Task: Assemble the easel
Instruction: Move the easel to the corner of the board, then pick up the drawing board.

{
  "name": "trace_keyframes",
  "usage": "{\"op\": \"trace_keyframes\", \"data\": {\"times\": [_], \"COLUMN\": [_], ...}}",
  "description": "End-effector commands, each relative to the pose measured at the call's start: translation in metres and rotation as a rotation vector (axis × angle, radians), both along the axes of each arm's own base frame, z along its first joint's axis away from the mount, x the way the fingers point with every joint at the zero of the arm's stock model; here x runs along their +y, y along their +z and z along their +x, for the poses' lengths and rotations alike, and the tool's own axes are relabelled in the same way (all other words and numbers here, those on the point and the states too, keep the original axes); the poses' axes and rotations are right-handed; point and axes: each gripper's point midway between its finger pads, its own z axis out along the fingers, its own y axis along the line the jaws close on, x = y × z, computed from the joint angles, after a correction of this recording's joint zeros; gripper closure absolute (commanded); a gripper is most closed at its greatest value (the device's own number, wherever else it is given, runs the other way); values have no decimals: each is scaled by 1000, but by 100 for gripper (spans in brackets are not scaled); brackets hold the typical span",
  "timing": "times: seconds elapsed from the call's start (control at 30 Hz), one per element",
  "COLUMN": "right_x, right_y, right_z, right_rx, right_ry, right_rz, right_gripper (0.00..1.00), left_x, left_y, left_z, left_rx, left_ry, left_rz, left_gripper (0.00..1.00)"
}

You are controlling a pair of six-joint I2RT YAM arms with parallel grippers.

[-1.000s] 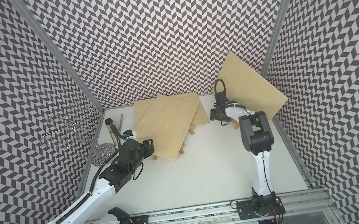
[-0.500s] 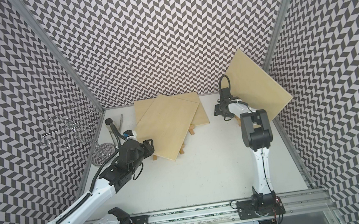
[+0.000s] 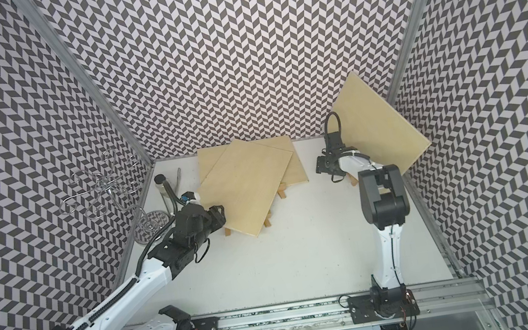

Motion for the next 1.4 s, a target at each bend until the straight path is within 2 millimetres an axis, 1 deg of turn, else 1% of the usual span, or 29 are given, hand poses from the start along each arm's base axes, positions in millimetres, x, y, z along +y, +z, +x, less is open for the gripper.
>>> {"op": "trace_keyframes", "data": {"times": [0.0,0.1,0.13,0.2,0.23,0.3,0.37,0.47,0.53,0.63,0.73,0.83,0.97,1.03,1.13,1.23,1.27,1.37], "right_x": [67,116,133,157,167,180,184,184,183,183,185,186,195,199,198,196,196,197], "right_y": [85,79,76,71,69,64,61,59,59,63,74,83,84,81,75,74,75,78], "right_z": [-12,-56,-73,-101,-114,-136,-150,-161,-163,-161,-156,-153,-157,-163,-167,-171,-171,-174], "right_rx": [-241,-232,-229,-233,-235,-235,-239,-245,-246,-244,-274,-300,-307,-303,-290,-298,-300,-305], "right_ry": [141,258,306,372,398,434,449,458,461,475,492,501,544,568,576,578,577,585], "right_rz": [137,212,235,250,262,285,280,281,280,260,239,241,284,308,306,306,309,322], "right_gripper": [24,24,24,24,24,24,24,24,24,24,24,24,25,26,27,27,27,27], "left_x": [7,18,23,37,44,58,67,76,81,82,74,62,55,54,52,48,45,39], "left_y": [-6,-7,-6,-7,-5,-2,3,4,-6,-20,-28,-29,-34,-34,-27,-22,-20,-24], "left_z": [3,5,6,7,7,6,5,1,-2,-4,0,9,18,21,29,38,39,44], "left_rx": [34,54,58,73,74,81,88,104,131,162,162,106,54,39,-6,-54,-70,-93], "left_ry": [5,31,40,74,89,122,145,167,177,168,107,33,4,7,13,31,32,49], "left_rz": [-22,-10,-7,-4,-4,2,11,-12,-65,-157,-243,-348,-474,-498,-518,-539,-553,-613], "left_gripper": [41,39,36,34,32,30,27,21,19,18,17,17,19,20,23,33,35,44]}}
